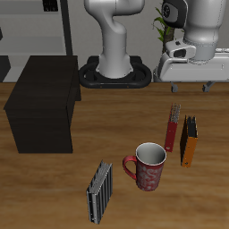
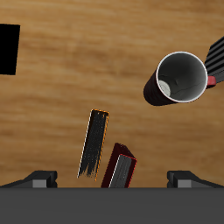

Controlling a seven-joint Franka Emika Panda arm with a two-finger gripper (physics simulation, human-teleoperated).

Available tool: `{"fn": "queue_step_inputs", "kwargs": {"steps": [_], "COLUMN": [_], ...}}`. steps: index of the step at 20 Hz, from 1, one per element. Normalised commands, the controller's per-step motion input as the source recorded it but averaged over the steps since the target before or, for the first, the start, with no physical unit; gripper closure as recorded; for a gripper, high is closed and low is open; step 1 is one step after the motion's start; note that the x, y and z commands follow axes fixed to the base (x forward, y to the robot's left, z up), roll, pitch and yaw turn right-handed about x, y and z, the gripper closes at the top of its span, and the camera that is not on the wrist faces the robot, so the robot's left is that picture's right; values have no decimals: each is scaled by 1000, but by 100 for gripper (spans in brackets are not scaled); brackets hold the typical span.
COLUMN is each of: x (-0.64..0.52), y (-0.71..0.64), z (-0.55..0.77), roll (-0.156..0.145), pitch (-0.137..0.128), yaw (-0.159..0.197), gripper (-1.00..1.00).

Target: Place the orange book upright on top of the shelf

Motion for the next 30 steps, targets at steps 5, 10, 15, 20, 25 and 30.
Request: {"fn": "queue_step_inputs", "kwargs": {"steps": [5,10,15,20,25,30], "x": [186,198,34,-7,-20,-5], "y": [80,94,93,60,42,8], "z": [-239,-283,-239,-279,-185,-159], "roll": [-6,-11,28,9,-6,2], "pitch": [5,14,25,18,4,12], "yaw": [20,9,-6,-14,3,-19], "gripper": [-100,-100,-100,-100,-100,-100]}}
